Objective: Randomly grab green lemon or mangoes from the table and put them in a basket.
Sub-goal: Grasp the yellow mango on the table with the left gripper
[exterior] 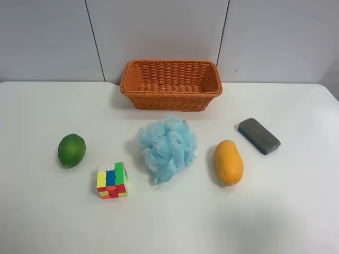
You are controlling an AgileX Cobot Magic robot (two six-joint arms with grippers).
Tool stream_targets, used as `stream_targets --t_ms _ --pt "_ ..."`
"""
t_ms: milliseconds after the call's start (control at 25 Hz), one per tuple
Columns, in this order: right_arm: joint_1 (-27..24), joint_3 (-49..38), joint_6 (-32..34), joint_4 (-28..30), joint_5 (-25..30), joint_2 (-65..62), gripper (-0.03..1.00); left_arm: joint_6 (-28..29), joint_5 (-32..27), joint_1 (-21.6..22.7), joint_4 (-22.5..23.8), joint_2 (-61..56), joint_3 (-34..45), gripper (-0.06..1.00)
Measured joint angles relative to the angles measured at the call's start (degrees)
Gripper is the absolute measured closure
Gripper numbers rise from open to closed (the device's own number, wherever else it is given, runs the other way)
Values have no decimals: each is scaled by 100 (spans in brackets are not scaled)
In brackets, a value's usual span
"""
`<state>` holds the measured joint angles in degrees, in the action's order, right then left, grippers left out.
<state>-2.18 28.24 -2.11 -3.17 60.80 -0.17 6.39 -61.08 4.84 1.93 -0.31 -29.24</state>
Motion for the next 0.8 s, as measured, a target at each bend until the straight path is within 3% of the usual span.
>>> stream_targets --t_ms 600,800 --pt "0 0 0 0 0 0 15 -31 79 0 -5 350 -61 -5" --pt "0 0 0 0 0 0 15 -702 1030 0 -547 1700 -598 -5"
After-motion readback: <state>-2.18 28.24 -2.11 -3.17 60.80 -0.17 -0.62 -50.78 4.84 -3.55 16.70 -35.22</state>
